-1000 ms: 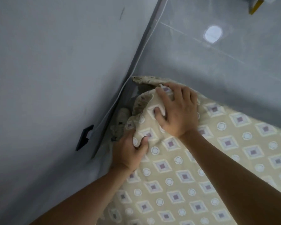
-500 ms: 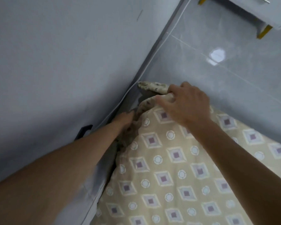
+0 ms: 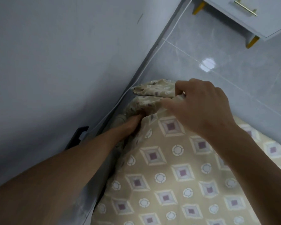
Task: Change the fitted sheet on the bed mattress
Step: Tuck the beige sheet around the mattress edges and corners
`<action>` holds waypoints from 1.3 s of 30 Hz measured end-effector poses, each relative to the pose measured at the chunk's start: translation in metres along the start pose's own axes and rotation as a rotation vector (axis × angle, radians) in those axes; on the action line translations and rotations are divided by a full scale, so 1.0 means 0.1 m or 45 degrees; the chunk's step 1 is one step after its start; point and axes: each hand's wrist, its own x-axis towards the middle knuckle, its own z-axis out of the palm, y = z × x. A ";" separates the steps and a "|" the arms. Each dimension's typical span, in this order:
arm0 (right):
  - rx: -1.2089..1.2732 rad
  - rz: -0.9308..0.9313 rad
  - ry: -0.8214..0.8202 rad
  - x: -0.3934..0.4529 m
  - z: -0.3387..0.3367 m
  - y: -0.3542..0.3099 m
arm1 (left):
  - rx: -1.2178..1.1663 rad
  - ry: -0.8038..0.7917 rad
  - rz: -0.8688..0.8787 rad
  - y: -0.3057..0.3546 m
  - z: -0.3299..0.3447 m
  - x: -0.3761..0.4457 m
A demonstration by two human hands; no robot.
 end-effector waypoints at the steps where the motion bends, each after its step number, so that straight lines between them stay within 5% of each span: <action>1: 0.004 0.004 0.007 0.00 0.00 0.00 | 0.060 0.002 0.024 0.00 0.00 -0.04; 6: 0.032 0.009 0.009 0.00 0.02 0.00 | 0.021 -0.077 0.078 -0.23 -0.10 -0.11; 10: 0.033 -0.001 0.045 -0.06 0.00 -0.01 | -0.072 -0.203 -0.129 -0.13 -0.03 0.04; 17: 0.041 0.040 0.078 0.00 0.07 0.01 | 0.127 -0.228 -0.147 0.18 0.12 0.25; 21: 0.073 0.043 0.063 -0.01 0.09 -0.01 | 0.542 -0.191 -0.130 0.19 -0.11 0.36; 25: 0.078 0.054 0.055 -0.02 0.09 -0.01 | 0.176 -0.076 -0.047 0.29 -0.27 0.42; 29: 0.068 0.055 0.065 0.00 0.14 0.00 | -0.086 -0.189 -0.053 0.40 -0.18 0.54; 32: 0.057 0.061 0.073 0.01 0.18 0.01 | -0.012 -0.306 -0.077 0.48 0.07 0.55; 35: 0.078 0.058 0.087 0.01 0.19 0.01 | 0.184 -0.151 -0.069 0.44 0.21 0.93; 39: 0.069 0.072 0.098 0.04 0.25 0.04 | 0.733 -0.115 -0.051 0.58 0.30 1.21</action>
